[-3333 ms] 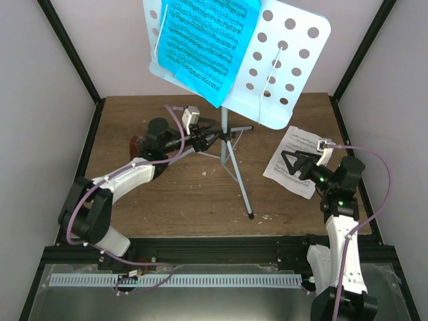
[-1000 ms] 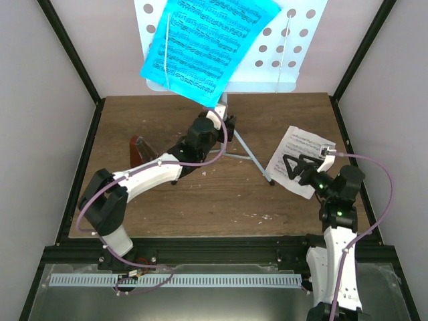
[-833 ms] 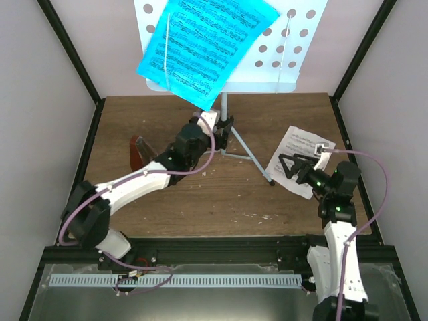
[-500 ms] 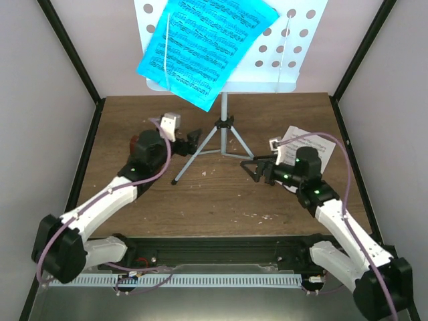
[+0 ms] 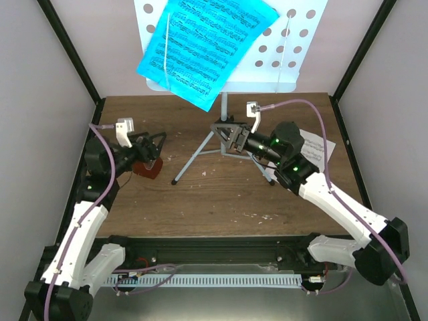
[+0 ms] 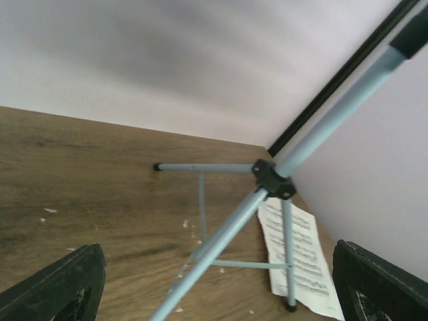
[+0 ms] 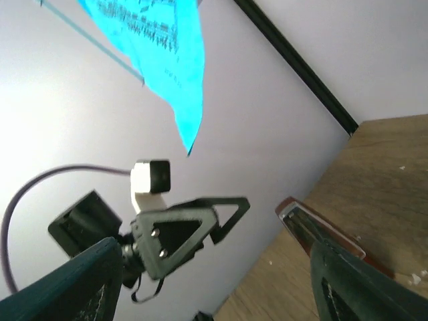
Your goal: Pack up the instrument practice props
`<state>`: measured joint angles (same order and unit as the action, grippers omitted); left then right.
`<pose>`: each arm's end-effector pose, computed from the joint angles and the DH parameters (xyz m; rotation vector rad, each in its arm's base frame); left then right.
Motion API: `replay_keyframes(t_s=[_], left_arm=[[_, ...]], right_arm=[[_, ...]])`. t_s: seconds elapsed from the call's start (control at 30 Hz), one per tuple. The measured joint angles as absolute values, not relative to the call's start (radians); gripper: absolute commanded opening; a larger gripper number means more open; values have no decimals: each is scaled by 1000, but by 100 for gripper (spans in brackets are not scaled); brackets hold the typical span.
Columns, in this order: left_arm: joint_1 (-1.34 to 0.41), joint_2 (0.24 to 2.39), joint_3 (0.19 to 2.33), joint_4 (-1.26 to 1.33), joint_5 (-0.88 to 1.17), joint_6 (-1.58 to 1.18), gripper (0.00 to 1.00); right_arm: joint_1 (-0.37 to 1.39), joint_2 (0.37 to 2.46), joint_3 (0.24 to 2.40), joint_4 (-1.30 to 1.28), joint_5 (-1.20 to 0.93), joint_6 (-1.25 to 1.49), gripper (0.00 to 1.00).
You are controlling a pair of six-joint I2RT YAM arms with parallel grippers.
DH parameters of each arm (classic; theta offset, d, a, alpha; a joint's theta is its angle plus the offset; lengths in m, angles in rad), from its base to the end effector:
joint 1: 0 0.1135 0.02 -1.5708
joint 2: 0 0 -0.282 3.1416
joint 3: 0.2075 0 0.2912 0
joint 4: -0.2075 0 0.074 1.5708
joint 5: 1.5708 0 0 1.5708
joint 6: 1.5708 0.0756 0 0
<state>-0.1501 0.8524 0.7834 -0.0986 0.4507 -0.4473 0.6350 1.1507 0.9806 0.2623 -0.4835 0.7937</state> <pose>0.2550 -0.0719 0.3423 0.0767 1.7926 -0.8240 0.2499 0.2278 0.3948 -0.3097 1.6572 1.4725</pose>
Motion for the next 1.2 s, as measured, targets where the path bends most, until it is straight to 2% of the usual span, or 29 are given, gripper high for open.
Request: replay_keyframes(t_s=[0.23,0.47,0.77,0.93,1.2], left_arm=[[-144,816,889,-214,515,-469,94],[-144,810,978,-274,526,-464,93],[-144,810,996,-302,544,-463,94],[-144,817,1053,-303,594,-469,94],[-144,812,1111,-300,616,-470,93]], right_arm=[[653,1212,985,390,-361,895,66],[670,1279,1048,445,-325,921,51],[684,1336,1111,469,-314,928,48],[692,1361,1131,483,-313,925,41],[715,1359,1130,515,-280,921,41]])
